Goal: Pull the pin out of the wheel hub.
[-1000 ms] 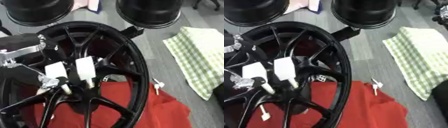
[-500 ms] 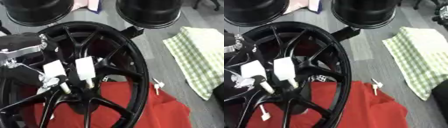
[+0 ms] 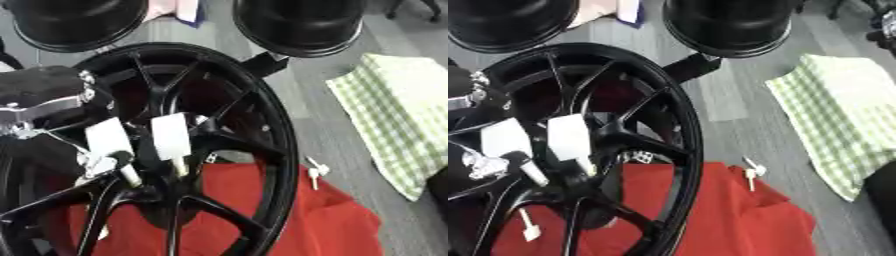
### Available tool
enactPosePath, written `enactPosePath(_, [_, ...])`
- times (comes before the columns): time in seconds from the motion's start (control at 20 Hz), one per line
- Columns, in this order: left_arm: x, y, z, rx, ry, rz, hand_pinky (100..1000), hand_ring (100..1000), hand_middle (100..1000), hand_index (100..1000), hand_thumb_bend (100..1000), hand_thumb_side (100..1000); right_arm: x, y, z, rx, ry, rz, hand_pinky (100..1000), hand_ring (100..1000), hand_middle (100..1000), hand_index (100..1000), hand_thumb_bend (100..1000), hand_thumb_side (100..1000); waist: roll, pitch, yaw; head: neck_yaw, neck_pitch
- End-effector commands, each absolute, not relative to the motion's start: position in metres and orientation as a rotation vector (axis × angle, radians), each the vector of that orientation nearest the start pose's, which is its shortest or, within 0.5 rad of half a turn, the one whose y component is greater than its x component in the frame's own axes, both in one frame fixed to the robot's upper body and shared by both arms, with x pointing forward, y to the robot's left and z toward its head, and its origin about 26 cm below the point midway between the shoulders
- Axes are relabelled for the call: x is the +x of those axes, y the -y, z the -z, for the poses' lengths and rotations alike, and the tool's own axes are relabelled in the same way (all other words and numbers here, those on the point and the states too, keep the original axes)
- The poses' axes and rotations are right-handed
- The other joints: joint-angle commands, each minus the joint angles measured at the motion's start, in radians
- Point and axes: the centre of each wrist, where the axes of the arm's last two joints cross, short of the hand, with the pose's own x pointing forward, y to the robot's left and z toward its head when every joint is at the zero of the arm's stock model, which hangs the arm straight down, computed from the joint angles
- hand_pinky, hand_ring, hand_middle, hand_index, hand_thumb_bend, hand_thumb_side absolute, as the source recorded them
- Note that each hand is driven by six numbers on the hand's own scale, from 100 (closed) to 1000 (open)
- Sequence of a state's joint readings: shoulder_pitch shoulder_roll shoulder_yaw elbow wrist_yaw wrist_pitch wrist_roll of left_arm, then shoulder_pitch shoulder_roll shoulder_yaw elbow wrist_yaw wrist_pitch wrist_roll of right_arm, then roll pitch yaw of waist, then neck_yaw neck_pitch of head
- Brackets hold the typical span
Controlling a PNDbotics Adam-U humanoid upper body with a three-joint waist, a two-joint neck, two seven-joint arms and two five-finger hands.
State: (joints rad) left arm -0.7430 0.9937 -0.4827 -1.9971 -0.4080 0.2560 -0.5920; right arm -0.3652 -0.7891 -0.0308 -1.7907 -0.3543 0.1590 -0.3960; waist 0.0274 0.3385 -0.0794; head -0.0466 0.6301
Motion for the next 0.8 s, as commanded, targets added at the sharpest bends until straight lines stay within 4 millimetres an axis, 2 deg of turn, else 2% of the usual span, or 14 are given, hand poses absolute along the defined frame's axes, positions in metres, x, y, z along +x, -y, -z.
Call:
enactPosePath(0.05, [0.296,-0.229,-0.311,0.829,1.512,1.804,696,551,426,532,152,537,0.32,0.359,-0.256,-0.56,2.056,-0.07,813,681,629,681,100,597,-0.005,-0.024,0.001,0.0,-0.01])
enactPosePath(0.15, [0.296,-0.229,-0.314,0.821,1.528,1.796,687,539,411,513,124,555,0.32,0.36,-0.255,-0.562,2.054,-0.067,812,681,629,681,100,597,-0.005,-0.024,0.002,-0.001,-0.01])
enactPosePath(0.2, [0.296,-0.228,-0.315,0.82,1.536,1.795,684,533,393,487,100,529,0.32,0.36,-0.255,-0.562,2.054,-0.066,812,681,629,681,100,597,-0.005,-0.024,0.003,-0.002,-0.01])
enactPosePath(0.3, [0.296,-0.228,-0.319,0.821,1.551,1.796,677,535,372,451,100,416,0.32,0.36,-0.255,-0.563,2.053,-0.066,812,681,629,681,100,599,-0.005,-0.025,0.005,-0.004,-0.009])
enactPosePath(0.45, [0.295,-0.229,-0.325,0.829,1.574,1.791,673,525,356,412,100,359,0.32,0.36,-0.255,-0.563,2.052,-0.065,813,681,629,681,100,599,-0.005,-0.027,0.007,-0.006,-0.007])
enactPosePath(0.8, [0.292,-0.237,-0.344,0.916,1.766,1.623,661,492,334,386,100,379,0.319,0.361,-0.254,-0.565,2.052,-0.061,813,681,630,681,100,599,-0.004,-0.033,0.012,-0.012,-0.011])
